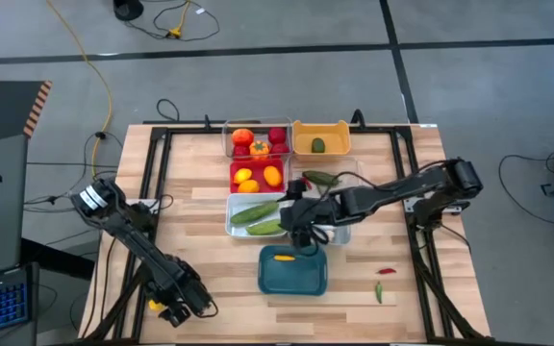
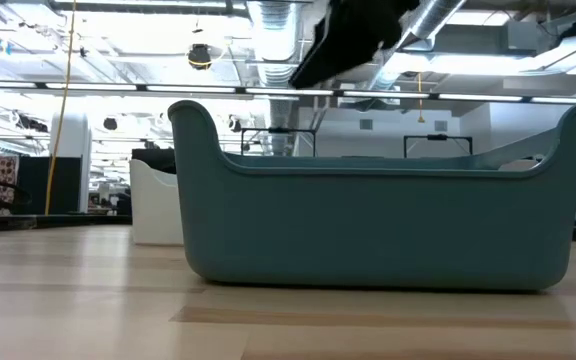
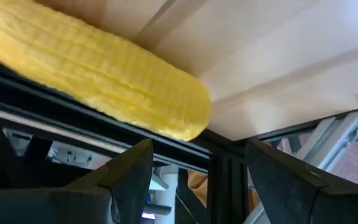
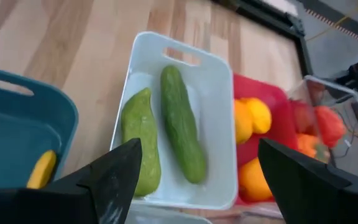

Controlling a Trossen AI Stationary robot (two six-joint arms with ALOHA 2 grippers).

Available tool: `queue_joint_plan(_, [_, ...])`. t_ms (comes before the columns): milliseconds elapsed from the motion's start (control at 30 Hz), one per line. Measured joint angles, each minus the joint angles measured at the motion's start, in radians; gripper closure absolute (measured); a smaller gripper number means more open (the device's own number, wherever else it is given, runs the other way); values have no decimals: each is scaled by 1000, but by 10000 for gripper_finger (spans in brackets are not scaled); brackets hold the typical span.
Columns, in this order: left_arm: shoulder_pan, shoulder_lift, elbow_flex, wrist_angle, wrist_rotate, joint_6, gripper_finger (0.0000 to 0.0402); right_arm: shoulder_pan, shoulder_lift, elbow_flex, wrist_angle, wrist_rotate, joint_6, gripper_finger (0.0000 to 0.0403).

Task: Sort produce into baskets
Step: Put the yellow corn into the blue bin

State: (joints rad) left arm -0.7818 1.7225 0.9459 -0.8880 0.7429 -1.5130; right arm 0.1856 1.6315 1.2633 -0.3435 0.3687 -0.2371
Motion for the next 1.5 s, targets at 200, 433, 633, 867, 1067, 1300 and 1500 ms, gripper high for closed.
queue_joint_plan(200, [-24, 29, 0, 15, -49, -29, 156, 5, -101, 0, -28, 0, 0, 55])
queue_joint_plan(433, [-4, 28, 2, 8, -103, -37, 167, 4, -180, 0, -70, 0, 3, 55])
queue_joint_plan(633, [47, 27, 2, 9, -86, 34, 186, 4, -195, 0, -72, 0, 3, 55])
queue_joint_plan(867, [123, 25, 2, 24, -42, 123, 190, 2, -175, 0, -80, 0, 2, 55])
queue_joint_plan(1067, [189, 26, 74, 19, -107, 214, 190, 2, -155, 0, -99, 0, 2, 55])
queue_joint_plan(1300, [213, 25, 165, -116, -235, 281, 190, 1, -137, 0, -109, -1, 0, 55])
queue_joint_plan(1500, [194, 25, 164, -328, -350, 214, 190, 1, -137, 0, -116, -1, 1, 55])
